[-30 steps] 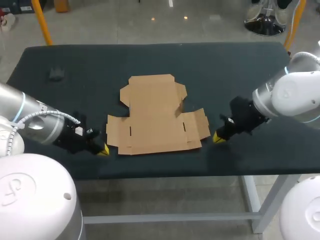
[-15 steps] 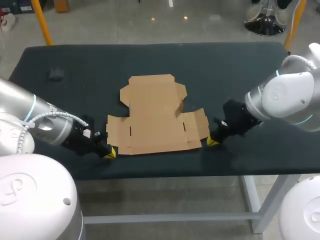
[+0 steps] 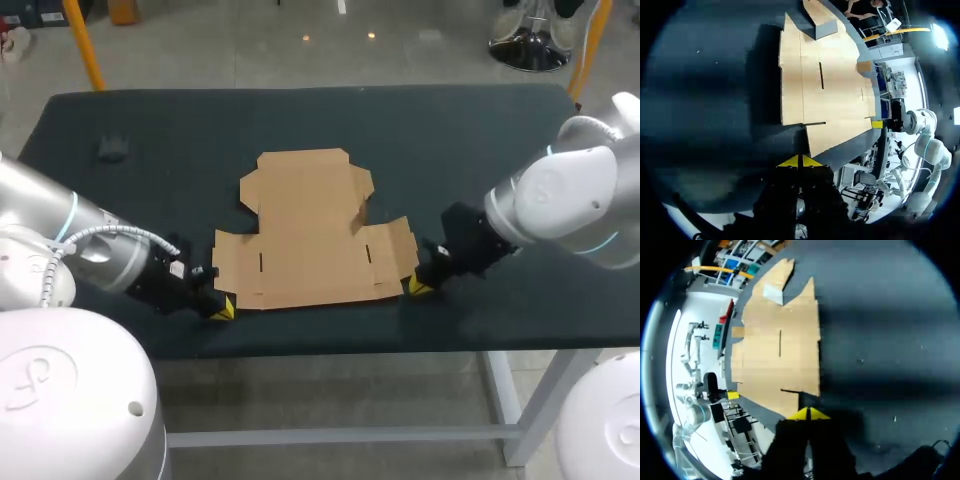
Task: Assemble the packaging by folding the flat box into shape, placing the metal phone stand inside, and closing the box properly
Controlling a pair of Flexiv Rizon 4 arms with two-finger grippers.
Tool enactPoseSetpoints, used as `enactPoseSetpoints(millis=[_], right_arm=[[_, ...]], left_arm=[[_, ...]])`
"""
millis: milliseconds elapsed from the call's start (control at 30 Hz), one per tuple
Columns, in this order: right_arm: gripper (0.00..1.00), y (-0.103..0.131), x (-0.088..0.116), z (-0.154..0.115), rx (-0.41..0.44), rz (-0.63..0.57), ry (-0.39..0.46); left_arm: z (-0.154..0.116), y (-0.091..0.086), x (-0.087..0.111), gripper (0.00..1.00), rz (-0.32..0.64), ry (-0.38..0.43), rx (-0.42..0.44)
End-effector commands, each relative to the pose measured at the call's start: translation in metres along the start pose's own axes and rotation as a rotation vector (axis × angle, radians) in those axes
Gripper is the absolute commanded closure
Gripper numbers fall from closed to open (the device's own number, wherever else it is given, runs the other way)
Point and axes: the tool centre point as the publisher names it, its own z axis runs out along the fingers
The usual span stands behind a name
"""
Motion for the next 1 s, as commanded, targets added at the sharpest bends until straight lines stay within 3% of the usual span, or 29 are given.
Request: enactPoseSetpoints(millis=[33,1000], right_arm=[[1.00,-0.002,0.000,0.004,-0.005,0.000,0.003],[1.00,0.003,0.003,0.014,-0.052,0.010,0.032]], left_arm=[[0.006,-0.004,-0.001,1.00,0.001,0.006,-0.012],[0.013,-0.013,0.003,1.00,0.015,0.009,-0.048]])
